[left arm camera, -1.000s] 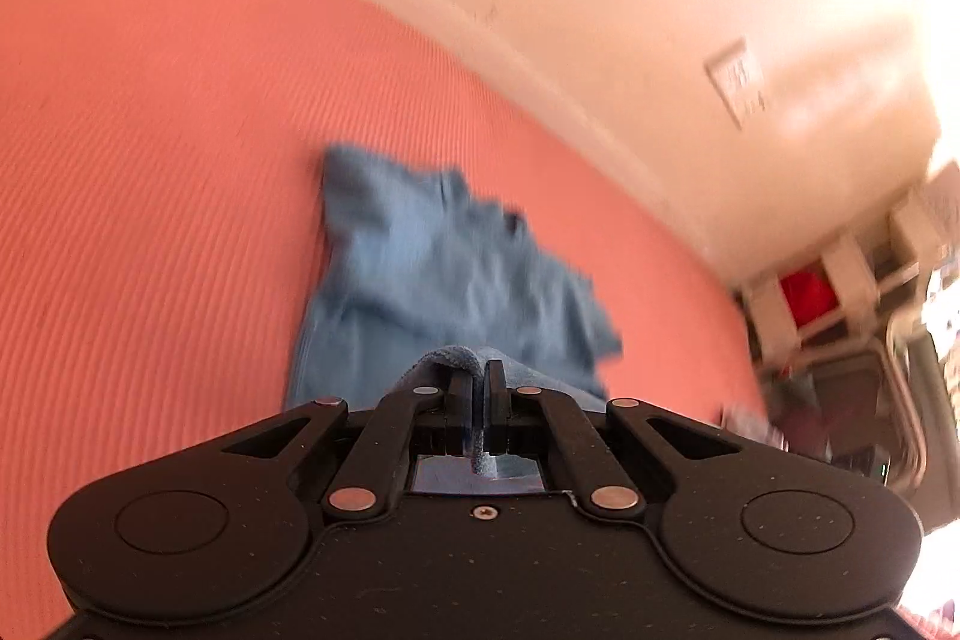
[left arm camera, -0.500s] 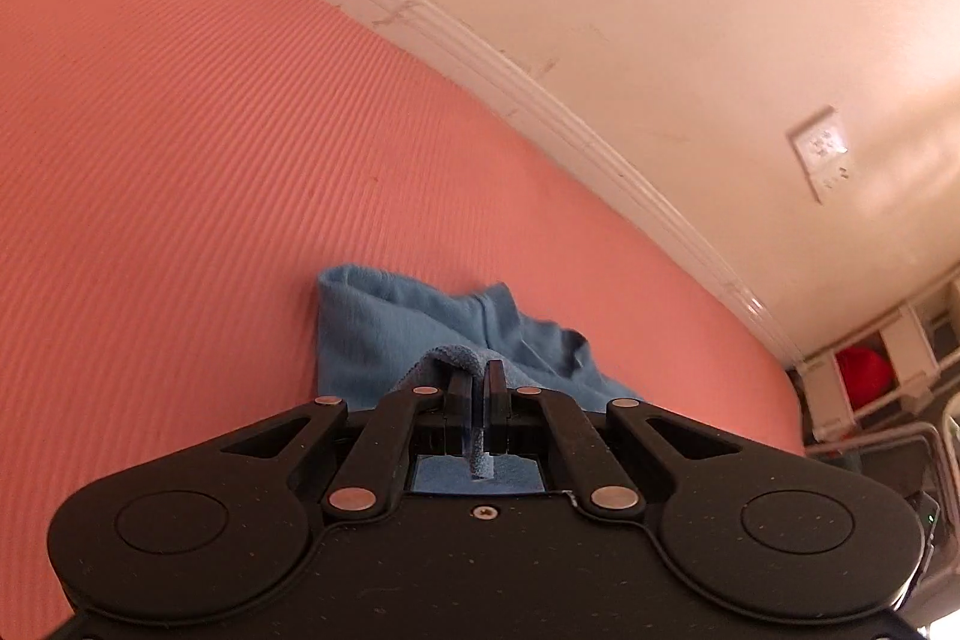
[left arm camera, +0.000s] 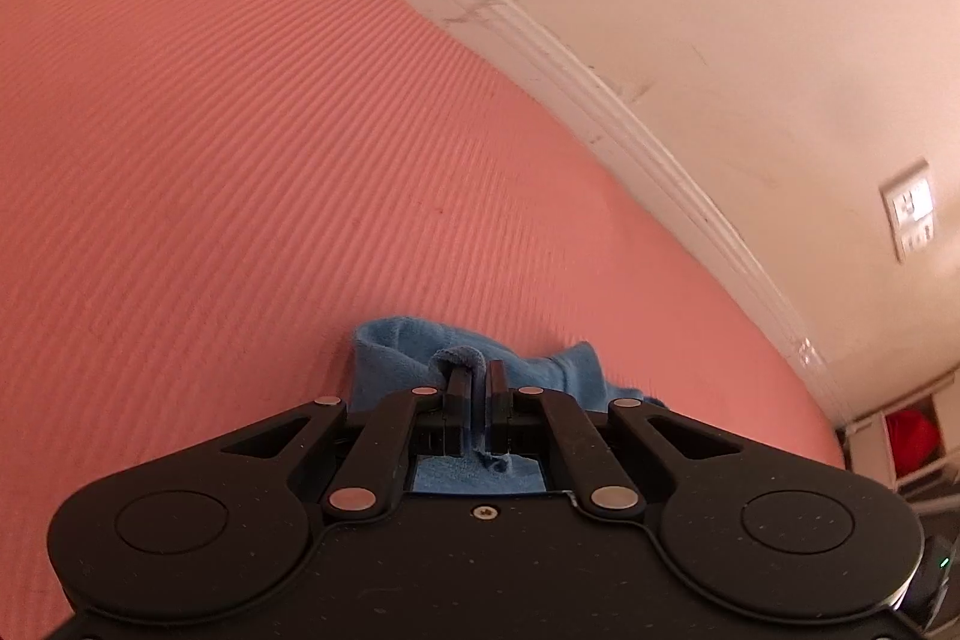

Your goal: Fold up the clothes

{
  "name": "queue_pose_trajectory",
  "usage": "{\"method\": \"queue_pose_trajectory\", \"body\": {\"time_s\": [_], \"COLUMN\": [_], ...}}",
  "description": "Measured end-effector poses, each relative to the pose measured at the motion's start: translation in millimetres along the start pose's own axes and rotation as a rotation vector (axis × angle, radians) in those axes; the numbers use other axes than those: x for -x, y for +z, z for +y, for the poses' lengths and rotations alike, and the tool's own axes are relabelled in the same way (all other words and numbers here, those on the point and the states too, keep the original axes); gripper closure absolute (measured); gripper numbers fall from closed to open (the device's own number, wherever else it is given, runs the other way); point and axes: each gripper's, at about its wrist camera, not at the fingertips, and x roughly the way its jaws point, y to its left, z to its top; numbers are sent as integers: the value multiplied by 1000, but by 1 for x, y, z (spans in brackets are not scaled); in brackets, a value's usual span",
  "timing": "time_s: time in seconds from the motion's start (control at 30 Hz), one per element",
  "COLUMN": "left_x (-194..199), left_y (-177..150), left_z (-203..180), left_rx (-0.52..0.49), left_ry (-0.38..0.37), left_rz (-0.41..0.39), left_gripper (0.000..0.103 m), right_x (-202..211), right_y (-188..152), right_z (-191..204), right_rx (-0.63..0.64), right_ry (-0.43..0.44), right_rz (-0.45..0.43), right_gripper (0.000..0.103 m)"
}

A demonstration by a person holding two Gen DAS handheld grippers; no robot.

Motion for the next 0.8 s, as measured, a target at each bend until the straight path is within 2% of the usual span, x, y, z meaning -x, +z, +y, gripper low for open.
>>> {"method": "queue_pose_trajectory", "body": {"time_s": [0.07,0.13,0.2,0.27,0.33,0.43,0.47,0.53,0.63,0.73,0.8], "left_x": [0,2,6,11,18,32,39,52,65,65,64], "left_y": [2,4,6,7,8,12,13,17,10,-15,-36], "left_z": [5,6,-1,-7,-13,-21,-22,-24,-22,-14,-9], "left_rx": [61,77,45,13,-7,-23,-31,-44,-91,-181,-292], "left_ry": [-19,-34,-40,-45,-59,-74,-76,-83,-38,22,83], "left_rz": [2,1,-1,-3,-13,-59,-82,-112,-94,-9,44], "left_gripper": [99,94,87,85,80,62,54,52,47,44,41], "right_x": [-8,-8,-7,-4,3,20,26,36,46,49,49], "right_y": [0,0,1,2,6,11,11,9,-5,-26,-41], "right_z": [-2,0,1,4,9,16,17,17,9,-2,-8], "right_rx": [-8,2,8,14,28,48,54,66,105,157,179], "right_ry": [-13,-22,-16,-3,5,18,21,17,-29,-84,-118], "right_rz": [1,-1,-2,-9,-25,-51,-62,-68,-21,66,110], "right_gripper": [98,96,81,74,73,69,65,66,66,65,65]}}
